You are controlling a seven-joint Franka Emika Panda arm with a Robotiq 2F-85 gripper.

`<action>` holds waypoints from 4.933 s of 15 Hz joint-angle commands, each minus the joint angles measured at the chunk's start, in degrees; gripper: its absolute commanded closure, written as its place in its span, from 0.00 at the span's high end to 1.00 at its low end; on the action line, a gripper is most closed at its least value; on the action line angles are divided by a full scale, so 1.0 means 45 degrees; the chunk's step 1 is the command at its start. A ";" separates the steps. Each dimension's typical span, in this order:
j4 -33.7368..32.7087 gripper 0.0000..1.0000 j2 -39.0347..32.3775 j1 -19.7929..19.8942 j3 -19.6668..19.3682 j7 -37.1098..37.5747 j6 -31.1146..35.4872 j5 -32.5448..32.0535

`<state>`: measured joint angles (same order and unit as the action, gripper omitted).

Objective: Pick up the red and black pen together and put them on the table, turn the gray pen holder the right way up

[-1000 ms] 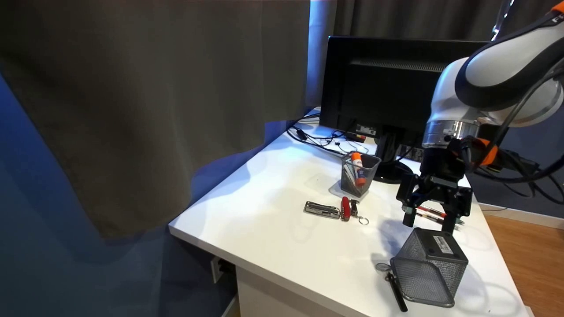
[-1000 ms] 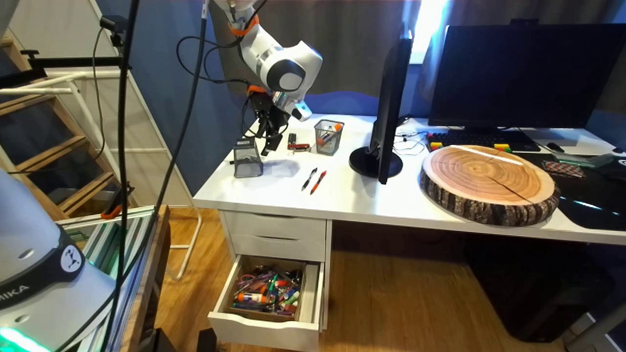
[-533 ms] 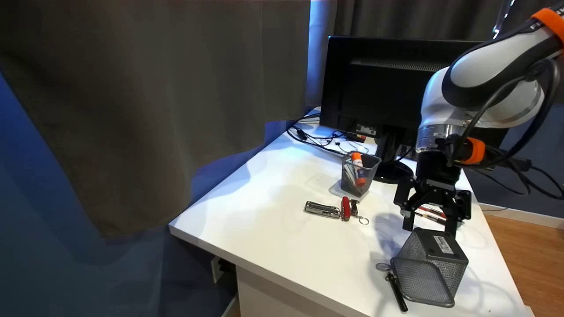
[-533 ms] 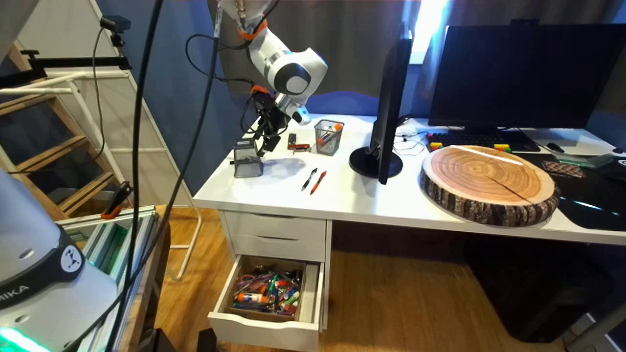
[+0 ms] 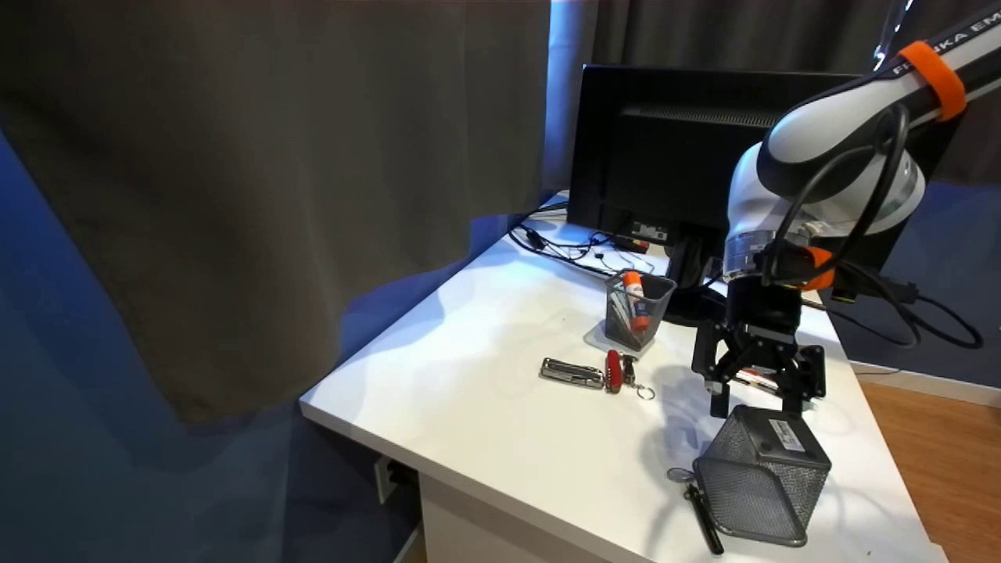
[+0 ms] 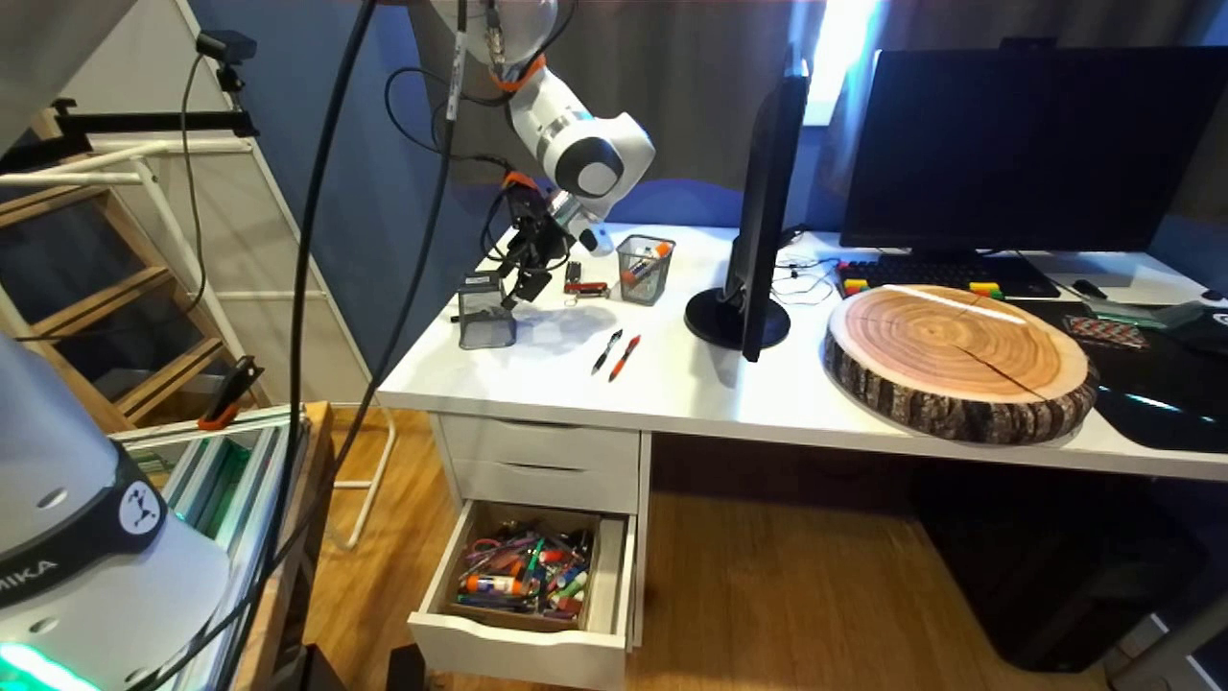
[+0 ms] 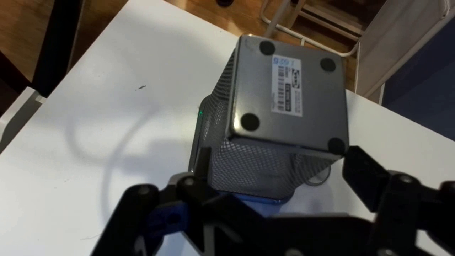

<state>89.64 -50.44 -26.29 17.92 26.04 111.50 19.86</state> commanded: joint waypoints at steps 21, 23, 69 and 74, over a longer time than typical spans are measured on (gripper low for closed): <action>0.2665 0.53 0.2728 -0.1279 -0.1125 0.4125 0.2971 -0.0362; 0.3236 0.53 0.3188 -0.1466 -0.1244 0.4807 0.3378 -0.0622; 0.4294 0.53 0.4197 -0.4469 -0.2733 1.4955 0.3935 -0.9097; 0.4260 0.53 0.4044 -0.4421 -0.2595 1.4810 0.3787 -0.8839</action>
<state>109.54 -31.10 -46.16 5.91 92.51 129.61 -20.45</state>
